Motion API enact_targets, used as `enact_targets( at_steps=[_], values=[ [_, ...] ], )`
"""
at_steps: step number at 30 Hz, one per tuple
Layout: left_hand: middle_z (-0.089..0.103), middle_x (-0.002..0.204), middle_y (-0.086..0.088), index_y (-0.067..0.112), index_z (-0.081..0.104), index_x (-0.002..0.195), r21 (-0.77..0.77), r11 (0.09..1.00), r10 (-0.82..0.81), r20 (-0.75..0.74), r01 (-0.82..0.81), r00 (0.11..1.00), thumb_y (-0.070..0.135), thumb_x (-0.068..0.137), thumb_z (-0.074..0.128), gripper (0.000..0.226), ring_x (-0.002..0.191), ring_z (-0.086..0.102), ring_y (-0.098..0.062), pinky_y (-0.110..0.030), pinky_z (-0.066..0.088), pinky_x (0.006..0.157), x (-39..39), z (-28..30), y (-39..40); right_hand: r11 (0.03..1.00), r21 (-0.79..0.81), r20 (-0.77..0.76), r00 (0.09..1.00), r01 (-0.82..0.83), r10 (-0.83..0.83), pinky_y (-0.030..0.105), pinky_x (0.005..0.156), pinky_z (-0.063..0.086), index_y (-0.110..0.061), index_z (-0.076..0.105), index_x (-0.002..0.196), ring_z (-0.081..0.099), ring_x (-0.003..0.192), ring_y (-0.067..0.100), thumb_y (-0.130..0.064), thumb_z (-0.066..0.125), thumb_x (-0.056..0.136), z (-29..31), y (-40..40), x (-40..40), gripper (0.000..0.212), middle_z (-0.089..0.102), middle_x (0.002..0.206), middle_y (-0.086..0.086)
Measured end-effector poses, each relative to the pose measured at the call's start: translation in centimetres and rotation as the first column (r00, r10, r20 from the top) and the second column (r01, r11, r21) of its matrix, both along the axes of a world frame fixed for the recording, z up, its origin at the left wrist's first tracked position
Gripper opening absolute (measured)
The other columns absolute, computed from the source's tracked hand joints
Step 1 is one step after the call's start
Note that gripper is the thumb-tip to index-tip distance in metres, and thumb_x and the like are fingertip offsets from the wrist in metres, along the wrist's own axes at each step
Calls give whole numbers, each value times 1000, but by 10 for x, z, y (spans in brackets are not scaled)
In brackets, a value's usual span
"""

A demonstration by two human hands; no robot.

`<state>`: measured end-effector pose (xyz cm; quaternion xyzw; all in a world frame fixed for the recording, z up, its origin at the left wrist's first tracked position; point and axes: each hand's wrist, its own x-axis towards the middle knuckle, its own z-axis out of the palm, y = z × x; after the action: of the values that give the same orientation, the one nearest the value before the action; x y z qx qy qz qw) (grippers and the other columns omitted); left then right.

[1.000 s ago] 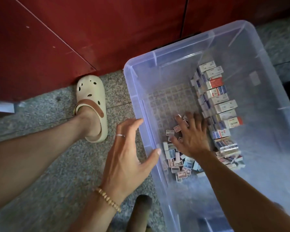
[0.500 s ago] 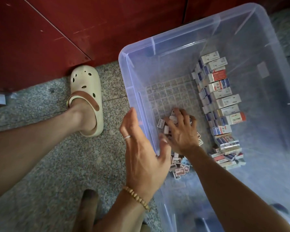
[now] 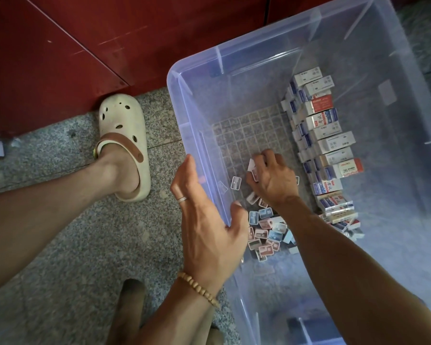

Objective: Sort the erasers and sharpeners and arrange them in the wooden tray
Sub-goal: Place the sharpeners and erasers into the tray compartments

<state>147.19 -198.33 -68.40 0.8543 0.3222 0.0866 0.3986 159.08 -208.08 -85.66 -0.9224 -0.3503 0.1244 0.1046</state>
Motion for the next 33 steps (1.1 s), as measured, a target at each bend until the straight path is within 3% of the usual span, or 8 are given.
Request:
enact_targets(
  at_steps=[3,8,10,13,17,20,26,33],
  values=[
    [29,144,-15,14,13,152,18,1000,12,-17,-12,1000,17,75,58,89,123,50,-15,6,24,93,0,1,0,1000,27,-46,999,-10,11,46,54,57,2,54,124,66,78,40,-31,50,91,2,0,1,47,58,105,21],
    [31,145,-1,9,24,149,57,998,7,-13,-6,1000,32,77,56,82,126,34,12,7,20,95,0,9,6,956,90,-316,918,279,-239,45,73,51,-1,49,128,65,88,44,-31,49,103,14,4,-5,40,57,117,22],
    [37,141,-4,7,38,142,86,996,-17,-5,17,1000,32,78,56,71,130,37,-2,0,22,102,-2,15,14,873,162,-474,812,460,-340,40,67,51,-2,55,117,65,81,37,-30,53,100,26,5,-5,32,64,101,17],
    [49,128,-10,7,60,119,188,978,-93,-10,93,996,29,79,56,46,121,51,-22,-10,31,103,-2,29,31,702,158,-751,546,694,-371,27,53,44,-11,58,93,59,61,17,-28,55,100,66,9,4,19,59,70,-1],
    [57,115,-6,12,67,102,218,962,-169,4,164,986,31,79,55,32,111,56,-22,-22,38,99,11,59,47,531,191,-940,310,826,-144,23,41,34,-16,51,83,45,55,15,-31,57,101,137,14,7,24,46,65,-1],
    [58,109,2,16,66,105,155,958,-243,-17,243,970,36,79,55,34,105,57,-14,-19,41,92,24,84,56,473,183,-977,213,862,-10,26,50,23,-17,53,90,39,56,15,-34,60,99,187,20,10,21,45,69,2],
    [54,108,13,24,60,116,90,907,-410,-44,412,911,35,77,77,44,99,57,-4,-22,44,82,46,129,66,362,217,-970,157,907,188,20,41,22,-13,58,108,42,53,12,-38,60,92,274,40,12,30,51,66,1],
    [52,98,17,26,63,111,129,905,-421,130,405,898,24,75,76,38,91,53,-1,-16,41,72,59,178,82,327,299,-952,257,896,166,21,43,27,-15,60,89,45,51,10,-39,53,99,335,62,8,27,56,67,0]
  ],
)
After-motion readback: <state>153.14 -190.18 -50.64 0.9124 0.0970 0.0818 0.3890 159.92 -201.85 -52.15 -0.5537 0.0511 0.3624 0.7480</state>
